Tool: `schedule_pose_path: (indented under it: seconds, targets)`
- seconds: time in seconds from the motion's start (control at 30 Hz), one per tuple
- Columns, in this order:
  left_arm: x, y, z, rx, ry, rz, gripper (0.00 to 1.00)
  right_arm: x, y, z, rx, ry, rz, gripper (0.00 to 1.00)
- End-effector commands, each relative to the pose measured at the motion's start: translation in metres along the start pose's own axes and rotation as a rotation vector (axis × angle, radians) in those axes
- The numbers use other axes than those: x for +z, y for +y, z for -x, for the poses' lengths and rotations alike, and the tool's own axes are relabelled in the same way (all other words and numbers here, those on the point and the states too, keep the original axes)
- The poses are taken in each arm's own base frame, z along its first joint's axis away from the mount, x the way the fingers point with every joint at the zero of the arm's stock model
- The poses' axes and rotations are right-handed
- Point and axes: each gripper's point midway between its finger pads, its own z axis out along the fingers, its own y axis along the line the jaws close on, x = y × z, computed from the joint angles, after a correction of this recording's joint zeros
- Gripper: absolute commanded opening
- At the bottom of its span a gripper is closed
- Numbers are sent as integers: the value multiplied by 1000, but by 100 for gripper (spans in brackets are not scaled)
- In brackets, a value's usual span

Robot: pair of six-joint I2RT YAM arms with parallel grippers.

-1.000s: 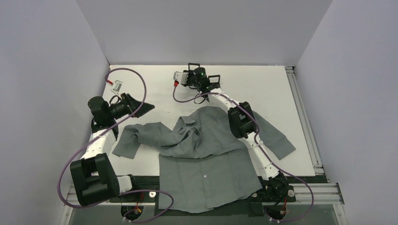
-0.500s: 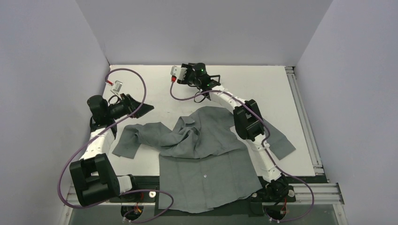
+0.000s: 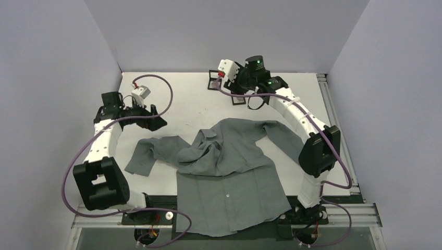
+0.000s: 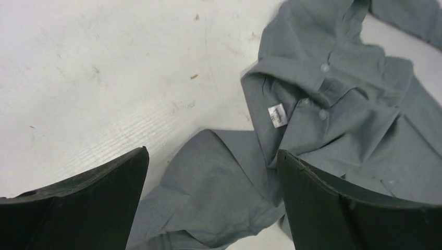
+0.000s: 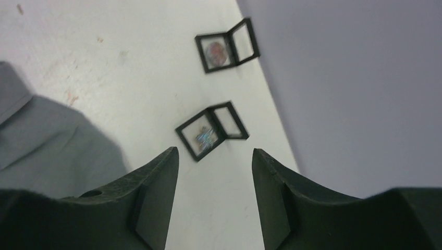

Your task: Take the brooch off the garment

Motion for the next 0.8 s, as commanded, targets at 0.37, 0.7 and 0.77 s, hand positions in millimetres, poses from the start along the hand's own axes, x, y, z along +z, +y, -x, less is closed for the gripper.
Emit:
schedule_pose_path:
  seconds: [0.37,0.7,0.77]
  targets:
    - [76,8,-91,186,471,105,86,-20,64,-187,443,414,190,47]
    - [86,35,-133,140,637,165,74,-3,89,-226,456,483,247,45]
    - [85,41,-138,141,659,187,68,-2,92,-234,445,508,250,43]
